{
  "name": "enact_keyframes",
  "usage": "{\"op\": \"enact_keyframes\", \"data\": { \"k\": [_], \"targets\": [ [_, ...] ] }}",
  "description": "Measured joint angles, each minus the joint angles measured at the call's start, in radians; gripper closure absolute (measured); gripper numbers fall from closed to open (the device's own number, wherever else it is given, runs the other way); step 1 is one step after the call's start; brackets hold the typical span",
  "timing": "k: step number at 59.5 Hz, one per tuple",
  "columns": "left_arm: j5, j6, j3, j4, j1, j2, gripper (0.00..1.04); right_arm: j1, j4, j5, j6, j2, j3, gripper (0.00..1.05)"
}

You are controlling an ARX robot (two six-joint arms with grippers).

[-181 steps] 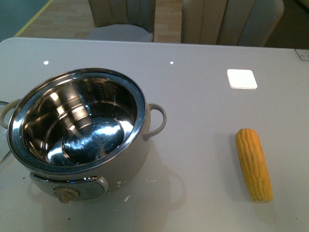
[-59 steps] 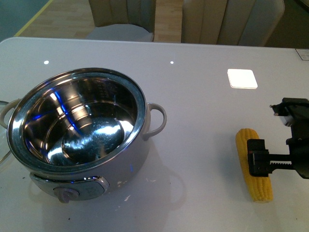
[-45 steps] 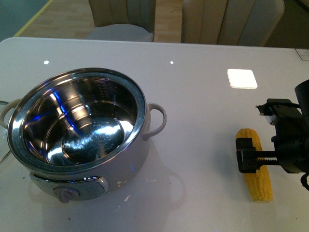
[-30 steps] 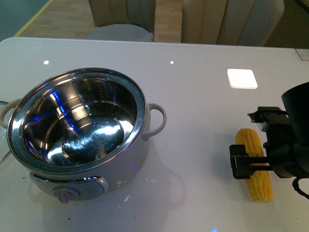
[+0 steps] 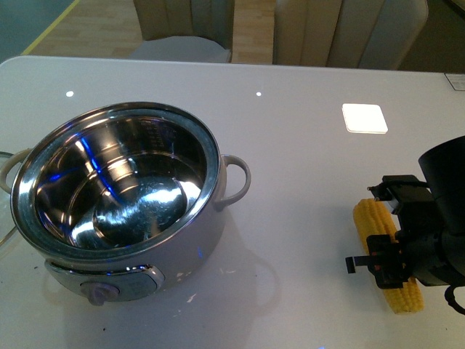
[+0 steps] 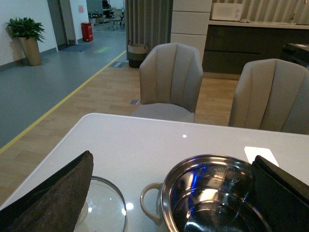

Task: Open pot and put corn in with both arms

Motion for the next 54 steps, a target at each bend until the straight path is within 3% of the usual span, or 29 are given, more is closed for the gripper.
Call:
{"op": "enact_keyframes", "data": {
  "k": [23, 36, 54],
  "targets": [
    [0.000, 0.000, 0.000, 0.000, 0.000, 0.000, 0.07, 0.058, -0.063, -0.143, 0.077, -0.393, -0.080, 0.75],
    [0.000, 0.000, 0.000, 0.000, 0.000, 0.000, 0.07, 0.113, -0.147, -0.181, 0.170, -0.505, 0.040, 0.74],
    [0.000, 0.000, 0.000, 0.000, 0.000, 0.000, 0.07, 0.224, -0.171, -0.210, 0.341, -0.446, 0.244, 0.73]
  ]
}}
